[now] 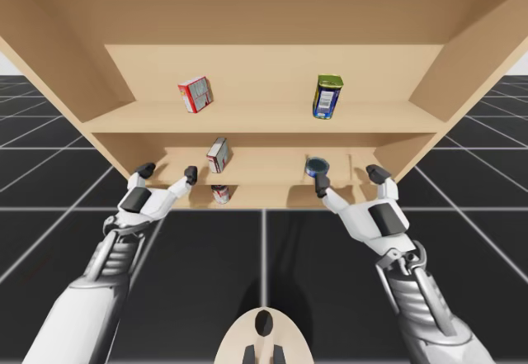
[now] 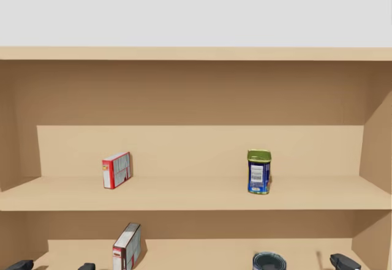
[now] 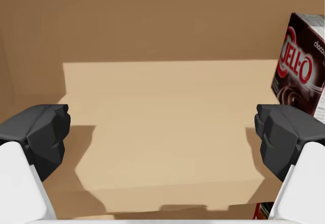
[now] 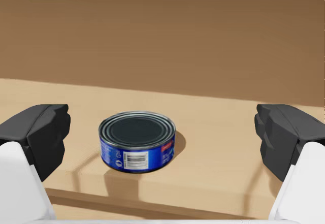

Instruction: Look through the shelves, find the gelatin box, and take it.

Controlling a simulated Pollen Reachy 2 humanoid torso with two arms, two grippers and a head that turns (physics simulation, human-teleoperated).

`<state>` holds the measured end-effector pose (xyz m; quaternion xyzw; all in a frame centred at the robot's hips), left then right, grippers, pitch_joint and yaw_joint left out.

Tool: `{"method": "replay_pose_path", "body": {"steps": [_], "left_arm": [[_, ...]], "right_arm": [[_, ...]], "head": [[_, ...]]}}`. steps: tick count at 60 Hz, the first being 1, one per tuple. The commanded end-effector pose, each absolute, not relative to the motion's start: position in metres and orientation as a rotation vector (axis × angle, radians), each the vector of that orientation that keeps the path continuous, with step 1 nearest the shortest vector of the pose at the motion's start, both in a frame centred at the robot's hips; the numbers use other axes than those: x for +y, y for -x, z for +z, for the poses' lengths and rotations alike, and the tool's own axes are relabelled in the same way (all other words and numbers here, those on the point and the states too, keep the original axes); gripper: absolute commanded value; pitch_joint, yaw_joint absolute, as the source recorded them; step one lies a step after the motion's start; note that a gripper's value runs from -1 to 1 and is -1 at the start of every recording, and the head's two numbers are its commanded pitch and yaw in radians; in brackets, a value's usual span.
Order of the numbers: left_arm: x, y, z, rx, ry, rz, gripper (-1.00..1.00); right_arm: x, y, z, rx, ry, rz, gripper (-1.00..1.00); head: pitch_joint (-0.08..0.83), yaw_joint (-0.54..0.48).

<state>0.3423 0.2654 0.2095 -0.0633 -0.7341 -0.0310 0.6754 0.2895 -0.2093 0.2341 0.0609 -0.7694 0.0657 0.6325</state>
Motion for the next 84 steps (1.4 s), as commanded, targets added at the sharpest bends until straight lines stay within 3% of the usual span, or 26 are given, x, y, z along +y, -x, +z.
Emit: {"method": "replay_pose_path", "body": {"steps": [1, 14, 33, 40, 50, 62, 84], "left_arm": [[0.265, -0.342, 0.209, -1.652, 0.129, -0.082, -1.0], [0.266, -0.34, 0.211, -1.662, 0.129, -0.08, -1.0], [0.263, -0.331, 0.219, -1.69, 0.132, -0.102, -1.0], [0.258, -0.325, 0.224, -1.698, 0.132, -0.11, -1.0], [0.246, -0.297, 0.259, -1.669, 0.12, -0.049, -1.0], [0.218, -0.259, 0.311, -1.609, 0.13, -0.184, -1.0], [0.198, -0.265, 0.354, -1.602, 0.157, -0.243, -1.0]], "right_arm": [[-0.206, -0.289, 0.231, -1.749, -0.136, 0.136, -1.0], [-0.206, -0.291, 0.233, -1.739, -0.129, 0.137, -1.0], [-0.204, -0.292, 0.23, -1.736, -0.112, 0.144, -1.0], [-0.204, -0.292, 0.23, -1.734, -0.112, 0.15, -1.0], [-0.203, -0.293, 0.23, -1.731, -0.11, 0.145, -1.0], [-0.204, -0.293, 0.229, -1.728, -0.108, 0.142, -1.0], [-0.207, -0.289, 0.235, -1.744, -0.118, 0.135, -1.0]], "head": [[-0.006, -0.01], [0.054, 0.02], [0.138, 0.23], [0.137, 0.25], [0.145, 0.23], [0.154, 0.23], [0.159, 0.24]]}}
